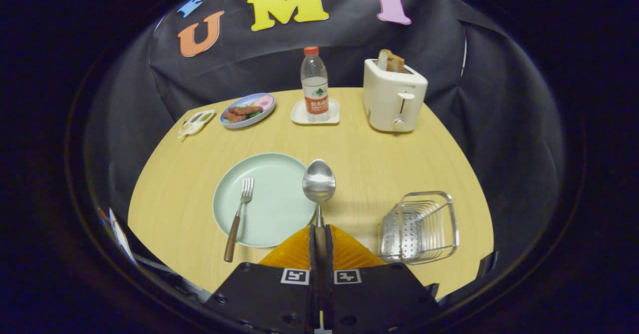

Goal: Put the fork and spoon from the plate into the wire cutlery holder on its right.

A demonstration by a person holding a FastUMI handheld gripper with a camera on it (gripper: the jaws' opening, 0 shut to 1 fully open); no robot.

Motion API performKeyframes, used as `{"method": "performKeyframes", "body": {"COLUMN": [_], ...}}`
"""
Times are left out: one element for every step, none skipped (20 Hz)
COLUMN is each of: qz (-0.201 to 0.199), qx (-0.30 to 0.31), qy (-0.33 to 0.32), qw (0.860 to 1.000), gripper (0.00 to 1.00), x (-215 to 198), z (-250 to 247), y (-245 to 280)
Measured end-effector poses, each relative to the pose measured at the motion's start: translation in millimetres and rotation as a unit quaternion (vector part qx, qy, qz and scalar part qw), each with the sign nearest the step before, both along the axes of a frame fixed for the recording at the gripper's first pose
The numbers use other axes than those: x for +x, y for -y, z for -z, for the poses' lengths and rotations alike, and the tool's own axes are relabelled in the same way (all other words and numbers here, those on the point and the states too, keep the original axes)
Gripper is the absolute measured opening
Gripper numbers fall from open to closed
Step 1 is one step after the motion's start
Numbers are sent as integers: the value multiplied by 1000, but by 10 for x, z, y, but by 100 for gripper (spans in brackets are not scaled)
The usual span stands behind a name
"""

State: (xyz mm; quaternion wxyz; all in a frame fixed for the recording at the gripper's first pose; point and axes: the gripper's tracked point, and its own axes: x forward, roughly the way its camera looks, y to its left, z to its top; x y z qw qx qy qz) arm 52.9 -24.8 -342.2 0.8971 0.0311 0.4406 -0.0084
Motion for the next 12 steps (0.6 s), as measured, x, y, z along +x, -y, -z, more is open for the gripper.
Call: {"method": "performKeyframes", "body": {"qz": [10, 20, 29, 39, 50, 59, 66, 72, 73, 69, 66, 63], "qx": [3, 4, 3, 3, 1, -4, -8, -13, -19, -20, -21, -24], "qy": [6, 9, 8, 6, 4, -2, -11, -20, -29, -34, -38, -42], "qw": [1000, 1000, 1000, 999, 999, 998, 998, 997, 997, 997, 997, 997], "gripper": [3, 3, 3, 3, 3, 3, 3, 3, 3, 3, 3, 3], "x": [-11, -53, -83, -130, -154, -207, -271, -336, -392, -450, -458, -496], "z": [-77, -126, -168, -194, -205, -189, -163, -150, -130, -136, -137, -120], "y": [109, 219, 335, 463, 576, 684, 778, 854, 919, 939, 931, 957]}}
